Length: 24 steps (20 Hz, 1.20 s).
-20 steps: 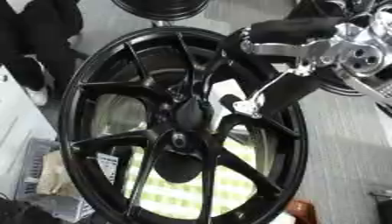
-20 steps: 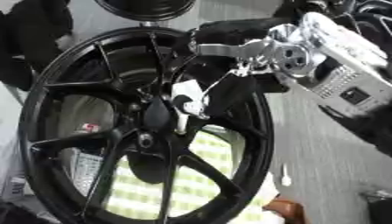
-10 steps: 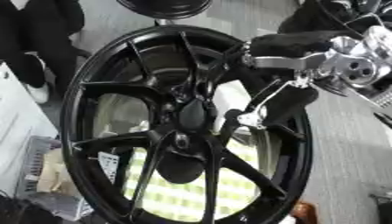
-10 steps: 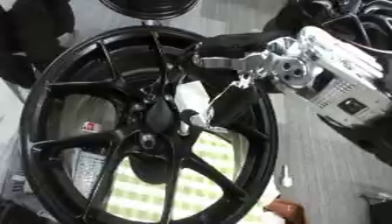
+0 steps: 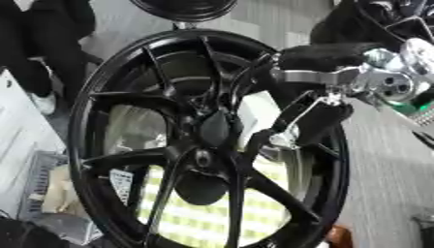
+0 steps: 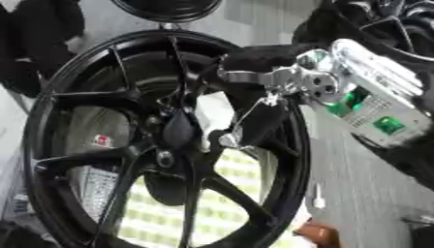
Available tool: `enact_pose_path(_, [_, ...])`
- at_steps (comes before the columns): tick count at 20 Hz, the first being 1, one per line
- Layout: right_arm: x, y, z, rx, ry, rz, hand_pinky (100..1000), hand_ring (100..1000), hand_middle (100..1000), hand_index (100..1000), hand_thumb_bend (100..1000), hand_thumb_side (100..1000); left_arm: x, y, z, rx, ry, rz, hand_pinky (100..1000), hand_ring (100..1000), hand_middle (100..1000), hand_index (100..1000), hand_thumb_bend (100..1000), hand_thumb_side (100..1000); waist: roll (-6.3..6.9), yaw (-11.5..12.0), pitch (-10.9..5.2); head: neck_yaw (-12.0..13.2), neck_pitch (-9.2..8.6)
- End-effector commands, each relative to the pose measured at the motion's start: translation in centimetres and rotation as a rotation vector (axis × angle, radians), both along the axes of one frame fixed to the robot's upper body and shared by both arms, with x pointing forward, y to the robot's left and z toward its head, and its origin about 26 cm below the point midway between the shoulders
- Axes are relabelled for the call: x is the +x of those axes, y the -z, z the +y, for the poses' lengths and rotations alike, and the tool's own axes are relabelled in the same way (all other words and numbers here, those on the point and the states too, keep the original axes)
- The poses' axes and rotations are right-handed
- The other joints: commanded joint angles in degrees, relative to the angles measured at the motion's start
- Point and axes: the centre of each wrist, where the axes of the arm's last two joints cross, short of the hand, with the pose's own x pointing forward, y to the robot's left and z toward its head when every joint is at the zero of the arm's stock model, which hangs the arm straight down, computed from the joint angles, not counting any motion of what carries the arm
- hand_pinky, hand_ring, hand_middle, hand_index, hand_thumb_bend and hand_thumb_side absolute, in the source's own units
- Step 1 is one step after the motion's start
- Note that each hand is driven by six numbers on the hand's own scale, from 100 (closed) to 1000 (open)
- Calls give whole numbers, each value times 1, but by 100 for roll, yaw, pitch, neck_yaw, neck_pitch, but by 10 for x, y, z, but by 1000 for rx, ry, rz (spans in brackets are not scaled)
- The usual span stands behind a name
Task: Pull the pin out of the wheel hub.
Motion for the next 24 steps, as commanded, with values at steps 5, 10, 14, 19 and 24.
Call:
enact_pose_path(5, [-1,-11,-4,32,23,-51,939,920,788,827,210,155,-2,-10,1,27,3,-31,825,705,713,858,100,756,57,-5,-91,-21,-86])
enact_pose_path(10, [-1,-9,-5,38,25,-53,937,910,772,815,208,100,-2,-10,1,26,5,-31,826,706,713,859,100,757,54,4,-86,-22,-106])
enact_pose_path(14, [-1,-8,-4,37,18,-52,932,896,719,774,209,100,-2,-10,1,27,4,-30,826,706,713,859,100,757,56,3,-83,-27,-108])
enact_pose_path(19, [-1,-7,-4,26,9,-50,926,867,650,722,235,100,-2,-10,1,27,7,-33,827,706,713,859,100,759,53,14,-83,-34,-130])
enact_pose_path(24, [-1,-9,-4,47,14,-77,906,808,497,590,181,100,-2,-10,1,26,9,-33,828,706,713,859,100,760,51,20,-85,-31,-129])
